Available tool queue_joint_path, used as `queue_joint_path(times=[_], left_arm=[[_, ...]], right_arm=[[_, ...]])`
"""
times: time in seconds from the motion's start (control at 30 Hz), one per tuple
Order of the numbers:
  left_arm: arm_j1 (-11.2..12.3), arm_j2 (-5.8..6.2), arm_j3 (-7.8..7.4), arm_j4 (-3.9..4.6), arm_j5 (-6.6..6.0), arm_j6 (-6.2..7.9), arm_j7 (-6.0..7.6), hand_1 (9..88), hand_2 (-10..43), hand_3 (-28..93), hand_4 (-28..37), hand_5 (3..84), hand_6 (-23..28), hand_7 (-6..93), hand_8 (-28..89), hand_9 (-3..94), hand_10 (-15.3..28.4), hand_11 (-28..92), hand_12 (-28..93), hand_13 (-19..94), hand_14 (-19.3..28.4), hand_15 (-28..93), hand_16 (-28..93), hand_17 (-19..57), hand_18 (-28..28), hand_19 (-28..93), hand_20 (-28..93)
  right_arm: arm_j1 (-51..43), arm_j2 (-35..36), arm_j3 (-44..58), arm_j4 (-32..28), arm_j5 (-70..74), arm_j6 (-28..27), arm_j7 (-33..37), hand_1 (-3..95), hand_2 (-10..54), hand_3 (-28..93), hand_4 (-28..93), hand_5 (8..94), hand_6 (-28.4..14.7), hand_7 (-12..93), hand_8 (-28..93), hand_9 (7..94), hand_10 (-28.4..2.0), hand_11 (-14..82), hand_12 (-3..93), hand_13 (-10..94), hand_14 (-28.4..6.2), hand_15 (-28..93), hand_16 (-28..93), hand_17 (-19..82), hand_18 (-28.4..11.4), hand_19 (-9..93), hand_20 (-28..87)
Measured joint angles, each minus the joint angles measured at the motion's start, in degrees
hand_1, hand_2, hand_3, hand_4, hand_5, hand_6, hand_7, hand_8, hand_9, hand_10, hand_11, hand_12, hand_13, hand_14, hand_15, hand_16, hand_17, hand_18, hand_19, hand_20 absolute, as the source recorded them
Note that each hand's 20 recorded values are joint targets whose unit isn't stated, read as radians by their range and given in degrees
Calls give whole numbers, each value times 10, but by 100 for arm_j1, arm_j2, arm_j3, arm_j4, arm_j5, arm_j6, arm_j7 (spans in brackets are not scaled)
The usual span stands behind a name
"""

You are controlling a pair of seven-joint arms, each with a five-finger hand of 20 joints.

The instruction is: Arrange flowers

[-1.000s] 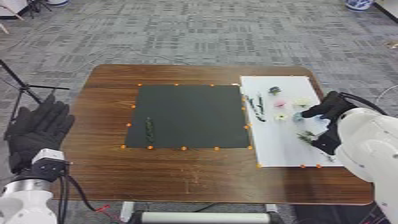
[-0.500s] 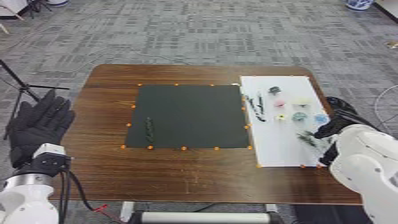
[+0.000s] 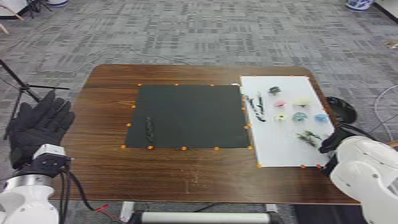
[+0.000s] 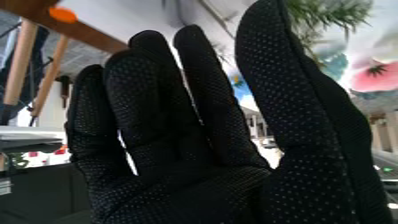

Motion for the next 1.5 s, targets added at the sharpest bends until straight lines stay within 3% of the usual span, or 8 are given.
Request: queue_joint_path(times=[0.1,0.17,0.37,0.73,0.9,1.1,1.4,1.5], left_arm=[[7,-10,7,-2,0,2,-1,245,142,708,-283,399,99,65,-75,298,161,181,76,209,139,176,-48,-72,113,308,63],[13,-16,11,-3,0,5,-2,245,143,708,-283,399,99,65,-75,298,161,181,76,207,141,176,-47,-73,113,308,64],[31,-26,11,-4,0,13,-7,245,143,708,-283,399,98,65,-75,299,161,181,76,206,144,179,-44,-74,114,308,65],[36,-29,14,-1,0,13,-35,244,143,709,-283,398,97,66,-75,299,161,182,76,206,145,179,-43,-75,115,307,66],[38,-28,14,0,0,11,-50,243,143,709,-283,398,98,66,-75,299,162,181,76,207,145,180,-43,-75,116,308,67],[89,-28,-2,-6,2,11,-53,243,143,709,-283,397,98,65,-75,299,163,181,76,208,145,179,-44,-75,116,308,67],[305,-93,-71,-119,4,63,-51,244,143,708,-283,398,98,64,-75,300,163,182,76,210,145,180,-43,-75,116,307,67],[325,-103,-61,-118,9,84,-50,244,145,707,-283,398,98,64,-75,299,162,182,76,210,145,181,-43,-76,116,308,68]], right_arm=[[-28,-43,-35,65,-154,270,-81,528,-95,642,-283,696,-39,182,-44,604,-180,412,317,543,-174,721,393,285,-253,803,374],[-51,-55,-17,84,-138,398,-119,586,-95,566,-282,733,-40,200,66,642,-163,378,418,552,-169,719,406,295,-252,803,375],[-93,-63,31,125,11,573,-188,592,-95,620,-244,788,-30,268,164,727,-142,301,571,591,-159,724,433,315,-252,804,373],[-180,-74,-125,127,-282,1151,-346,569,-95,656,-202,783,-30,283,215,731,-140,304,593,604,-159,730,434,323,-254,814,376],[-433,-49,-37,-294,-599,1756,-494,565,-95,665,-199,759,-34,316,217,711,-139,328,595,604,-157,737,432,325,-253,821,377],[-428,21,27,-837,-190,1946,-656,559,-95,673,-184,750,-32,335,214,710,-134,347,592,623,-148,744,424,346,-251,843,381],[553,-10,-1052,-899,112,2032,-1109,544,-95,681,-161,730,-27,380,207,722,-116,357,596,651,-134,745,420,368,-249,863,379],[1037,-216,-1553,-707,314,1979,-1273,545,-95,679,-163,725,-27,390,200,727,-116,359,598,660,-129,744,420,377,-249,870,378]])
